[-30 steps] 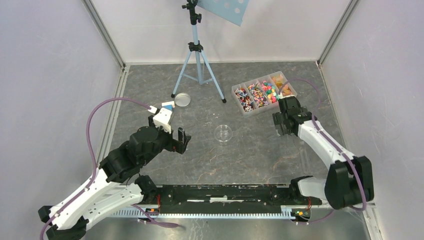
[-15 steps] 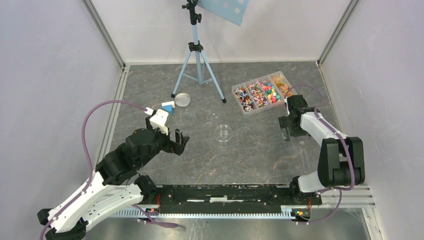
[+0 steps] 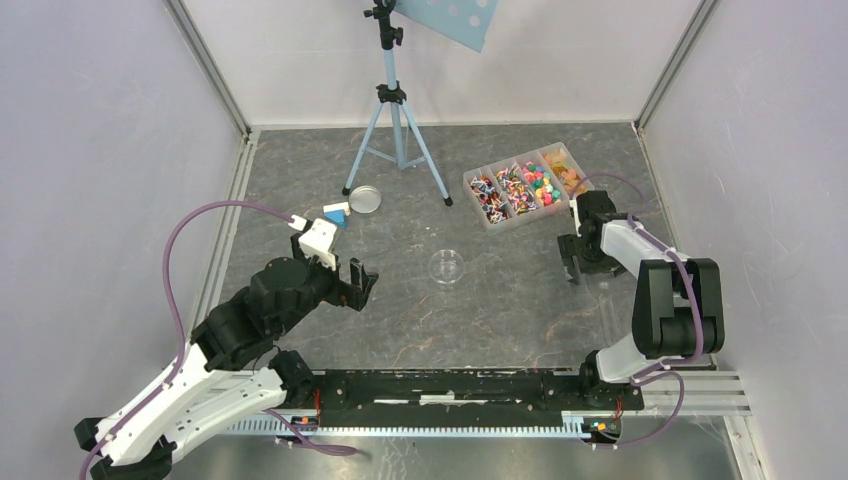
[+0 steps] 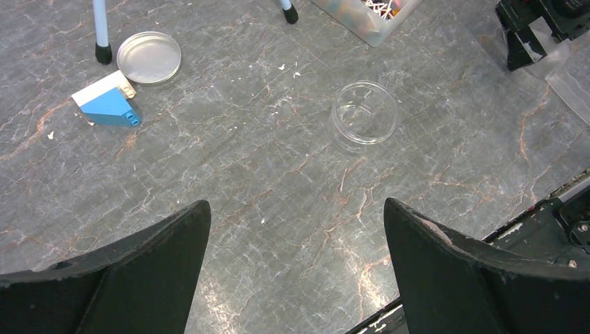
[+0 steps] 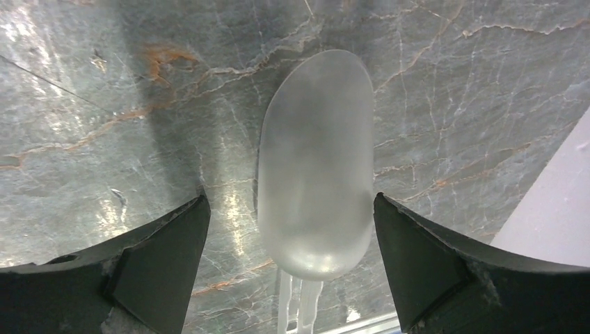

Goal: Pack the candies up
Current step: Pick up the spatula from the center of the board.

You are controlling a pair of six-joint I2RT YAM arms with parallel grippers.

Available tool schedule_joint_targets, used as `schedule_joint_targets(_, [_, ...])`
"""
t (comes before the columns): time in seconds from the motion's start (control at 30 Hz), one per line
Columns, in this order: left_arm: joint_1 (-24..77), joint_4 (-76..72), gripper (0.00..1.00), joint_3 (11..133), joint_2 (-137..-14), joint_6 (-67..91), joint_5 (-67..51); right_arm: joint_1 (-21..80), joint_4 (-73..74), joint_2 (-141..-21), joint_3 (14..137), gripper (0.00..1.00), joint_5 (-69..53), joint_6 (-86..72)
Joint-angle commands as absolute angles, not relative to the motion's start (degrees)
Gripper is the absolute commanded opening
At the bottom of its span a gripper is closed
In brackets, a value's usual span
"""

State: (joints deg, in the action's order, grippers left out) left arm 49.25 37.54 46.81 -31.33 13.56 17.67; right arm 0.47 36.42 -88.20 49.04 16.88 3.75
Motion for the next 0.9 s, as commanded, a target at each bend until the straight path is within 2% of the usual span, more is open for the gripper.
schedule_joint_targets(0.0, [49.3,35.4,0.99,46.6,-31.2,10.8,17.3,0.3,33.3,-89.1,48.4,0.92,13.1,3.5])
schedule_joint_targets(0.17, [49.4,35.1,0.98,46.2,-31.3,10.6,17.4,0.3,33.4,-88.5,48.2,0.74,8.6,3.4])
schedule_joint_targets(0.33, [49.4,34.7,0.96,45.9,-31.7,10.5,17.1,0.4,32.4,-85.3,47.7,0.61,3.1,3.2])
schedule_joint_targets(0.6, [49.3,33.0,0.93,44.6,-30.9,9.8,16.8,2.8,31.9,-79.8,48.3,0.55,-5.1,1.9])
schedule_joint_targets(0.87, [49.3,22.0,0.91,37.9,-22.9,-1.9,1.7,12.3,29.9,-73.5,52.6,0.53,-17.8,-1.4])
